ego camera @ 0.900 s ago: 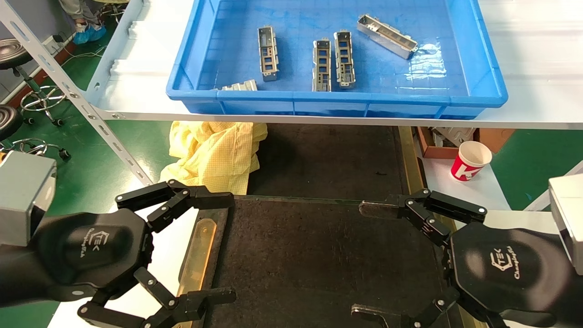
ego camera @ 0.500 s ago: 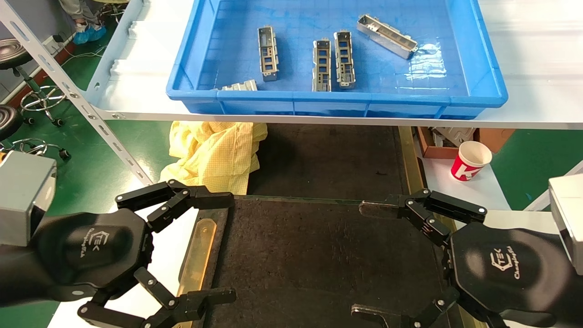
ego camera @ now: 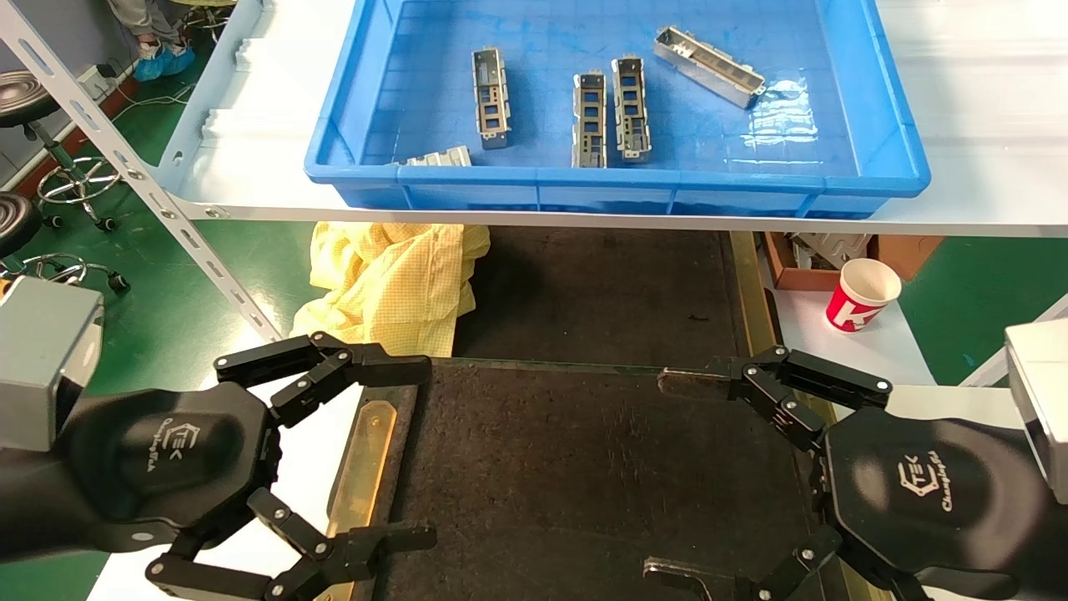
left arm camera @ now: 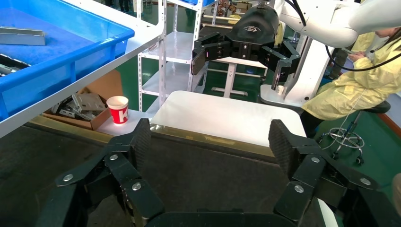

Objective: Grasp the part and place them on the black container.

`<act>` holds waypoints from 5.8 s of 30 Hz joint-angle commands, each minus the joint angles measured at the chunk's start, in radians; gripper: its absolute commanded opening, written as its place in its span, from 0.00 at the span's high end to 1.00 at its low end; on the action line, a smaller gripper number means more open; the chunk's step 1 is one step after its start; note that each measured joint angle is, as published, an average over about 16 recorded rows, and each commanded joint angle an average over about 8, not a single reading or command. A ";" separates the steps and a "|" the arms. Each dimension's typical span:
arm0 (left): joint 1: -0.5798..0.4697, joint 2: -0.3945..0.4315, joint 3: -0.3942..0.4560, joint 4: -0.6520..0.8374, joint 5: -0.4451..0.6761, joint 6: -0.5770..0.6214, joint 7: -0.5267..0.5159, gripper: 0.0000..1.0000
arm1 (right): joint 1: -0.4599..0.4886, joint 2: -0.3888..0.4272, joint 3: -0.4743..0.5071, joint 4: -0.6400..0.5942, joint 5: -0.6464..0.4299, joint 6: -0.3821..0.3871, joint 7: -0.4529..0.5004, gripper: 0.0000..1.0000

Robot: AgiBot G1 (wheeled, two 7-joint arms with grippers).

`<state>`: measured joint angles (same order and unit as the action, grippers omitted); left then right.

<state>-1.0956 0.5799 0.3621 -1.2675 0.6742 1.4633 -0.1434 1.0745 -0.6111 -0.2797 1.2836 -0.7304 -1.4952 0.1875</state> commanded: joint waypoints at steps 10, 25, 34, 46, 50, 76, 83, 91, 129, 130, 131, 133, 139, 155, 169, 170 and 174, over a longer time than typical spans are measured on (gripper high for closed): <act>0.000 0.000 0.000 0.000 0.000 0.000 0.000 1.00 | 0.000 0.000 0.000 0.000 0.000 0.000 0.000 0.00; 0.000 0.000 0.000 0.000 0.000 0.000 0.000 1.00 | 0.000 0.000 0.000 0.000 0.000 0.000 0.000 0.00; 0.000 0.000 0.000 0.000 0.000 0.000 0.000 1.00 | 0.000 0.000 0.000 0.000 0.000 0.000 0.000 0.00; 0.000 0.000 0.000 0.000 0.000 0.000 0.000 1.00 | 0.000 0.000 0.000 0.000 0.000 0.000 0.000 0.00; 0.000 0.000 0.000 0.000 0.000 0.000 0.000 1.00 | 0.000 0.000 0.000 0.000 0.000 0.000 0.000 0.00; 0.000 0.000 0.000 0.000 0.000 0.000 0.000 0.00 | 0.539 -0.159 -0.105 -0.371 -0.215 -0.001 0.132 0.00; 0.000 0.000 0.000 0.000 0.000 0.000 0.000 0.00 | 0.726 -0.255 -0.179 -0.616 -0.342 -0.010 0.138 0.00; 0.000 0.000 0.000 0.000 0.000 0.000 0.000 0.00 | 0.895 -0.371 -0.263 -0.879 -0.490 0.041 0.125 0.00; 0.000 0.000 0.001 0.000 0.000 0.000 0.000 0.00 | 1.028 -0.653 -0.354 -1.276 -0.657 0.343 0.101 0.89; 0.000 0.000 0.001 0.000 -0.001 0.000 0.001 0.00 | 1.029 -0.655 -0.355 -1.278 -0.659 0.343 0.104 0.93; 0.000 0.000 0.001 0.000 -0.001 0.000 0.001 0.00 | 1.030 -0.657 -0.356 -1.280 -0.660 0.344 0.108 0.96; 0.000 0.000 0.001 0.000 -0.001 0.000 0.001 0.00 | 1.030 -0.659 -0.358 -1.284 -0.663 0.346 0.114 0.99; 0.000 0.000 0.001 0.000 -0.001 0.000 0.001 0.00 | 1.023 -0.662 -0.362 -1.293 -0.669 0.363 0.124 1.00; 0.000 0.000 0.001 0.000 -0.001 0.000 0.001 0.00 | 0.993 -0.677 -0.363 -1.290 -0.670 0.428 0.123 1.00; -0.001 0.000 0.001 0.000 -0.001 0.000 0.001 0.00 | 0.993 -0.677 -0.364 -1.282 -0.671 0.466 0.115 1.00; -0.001 0.000 0.001 0.000 -0.001 0.000 0.001 0.00 | 0.994 -0.676 -0.363 -1.281 -0.670 0.467 0.114 1.00; -0.001 0.000 0.001 0.000 -0.001 0.000 0.001 0.00 | 0.996 -0.674 -0.361 -1.280 -0.668 0.472 0.110 1.00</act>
<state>-1.0961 0.5795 0.3634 -1.2672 0.6734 1.4630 -0.1427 2.0693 -1.2853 -0.6409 0.0036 -1.3978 -1.0238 0.2981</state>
